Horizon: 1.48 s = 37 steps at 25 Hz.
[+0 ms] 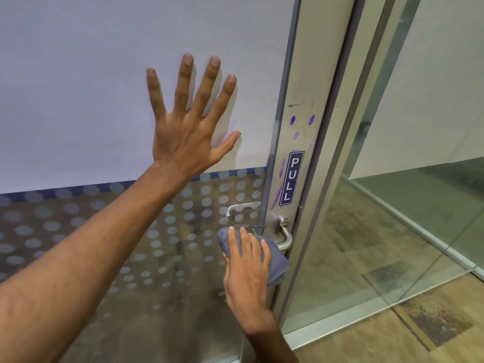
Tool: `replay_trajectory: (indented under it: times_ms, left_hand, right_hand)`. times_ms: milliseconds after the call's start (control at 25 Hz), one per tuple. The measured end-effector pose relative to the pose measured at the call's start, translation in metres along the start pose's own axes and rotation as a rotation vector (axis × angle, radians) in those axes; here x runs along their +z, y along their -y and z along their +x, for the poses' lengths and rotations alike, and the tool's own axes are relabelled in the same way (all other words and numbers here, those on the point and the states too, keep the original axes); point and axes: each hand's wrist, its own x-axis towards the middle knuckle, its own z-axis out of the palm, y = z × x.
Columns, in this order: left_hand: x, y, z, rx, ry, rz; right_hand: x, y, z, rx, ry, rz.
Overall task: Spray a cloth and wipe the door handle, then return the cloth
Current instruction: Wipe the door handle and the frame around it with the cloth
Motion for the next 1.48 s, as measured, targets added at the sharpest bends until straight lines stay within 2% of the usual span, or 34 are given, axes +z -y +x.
replay_trajectory:
  times_ms: [200,360,480,720,880,1000,1120,1200,1280,1400,1480]
  left_hand:
    - [0.000,0.000,-0.001,0.002,-0.003,-0.008]
    - [-0.002,0.000,0.001,0.004,-0.005,0.000]
    - [-0.002,0.001,0.002,0.001,0.006,-0.010]
    - [-0.002,0.000,0.002,0.000,0.013,0.006]
    - [-0.002,-0.001,0.000,0.002,0.008,0.007]
    - [-0.002,0.000,0.001,-0.005,0.019,0.008]
    - [-0.003,0.000,0.001,-0.003,0.024,0.006]
    - [-0.002,0.000,0.001,-0.001,0.026,0.008]
    - [-0.001,0.000,0.000,0.001,0.029,0.009]
    - [-0.001,0.000,0.000,0.003,0.019,0.012]
    - [-0.001,0.000,0.000,0.003,0.016,0.009]
  right_hand:
    - [-0.006,-0.049,-0.024,-0.167,0.069,-0.110]
    - [-0.018,-0.084,-0.021,-0.046,0.044,-0.103]
    - [-0.017,-0.074,-0.014,0.060,0.065,-0.045]
    - [-0.006,-0.013,-0.007,-0.023,0.108,0.024]
    - [-0.009,-0.034,-0.023,-0.075,0.119,0.093]
    - [-0.003,-0.053,-0.035,-0.004,0.111,0.238]
    - [-0.005,-0.062,-0.030,0.086,0.112,0.274]
    - [-0.013,-0.074,-0.018,0.128,0.049,0.258]
    - [-0.021,-0.091,0.000,0.088,0.062,0.240]
    - [-0.031,-0.113,0.021,-0.085,0.178,0.264]
    - [-0.031,-0.122,0.024,-0.149,0.182,0.379]
